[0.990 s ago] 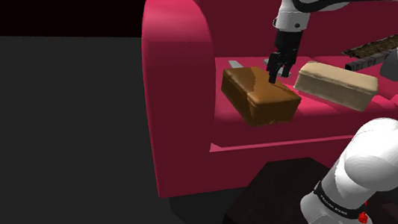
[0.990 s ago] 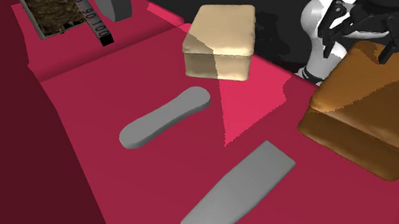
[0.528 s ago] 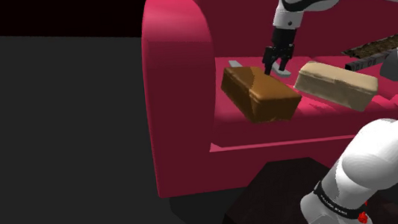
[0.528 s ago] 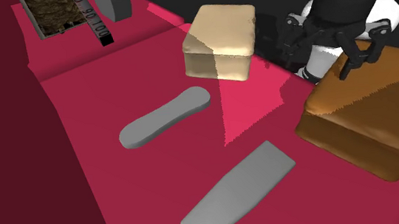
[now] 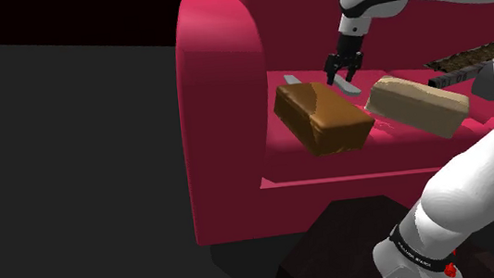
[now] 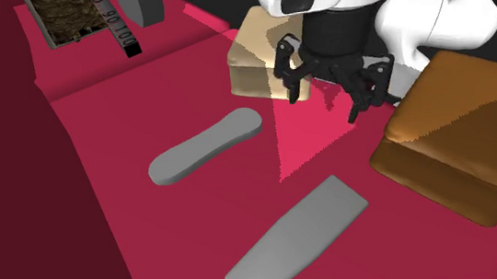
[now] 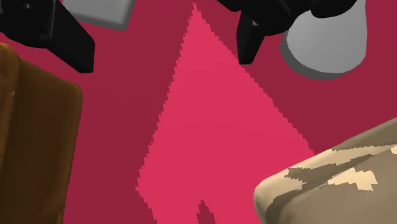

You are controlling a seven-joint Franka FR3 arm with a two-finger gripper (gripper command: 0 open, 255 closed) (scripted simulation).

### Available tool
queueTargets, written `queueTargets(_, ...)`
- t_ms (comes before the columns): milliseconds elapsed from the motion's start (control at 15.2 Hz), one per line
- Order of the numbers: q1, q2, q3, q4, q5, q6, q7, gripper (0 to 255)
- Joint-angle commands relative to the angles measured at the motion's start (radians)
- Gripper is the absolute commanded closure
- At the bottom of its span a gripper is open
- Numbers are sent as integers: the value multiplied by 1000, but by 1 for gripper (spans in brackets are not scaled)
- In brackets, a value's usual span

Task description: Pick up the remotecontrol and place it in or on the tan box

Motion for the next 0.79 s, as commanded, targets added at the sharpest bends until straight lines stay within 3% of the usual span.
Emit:
queueTargets(0, -14, 65, -26, 51, 12, 22, -15, 0)
queueTargets(726, -132, 424, -137, 418, 162, 23, -103, 0)
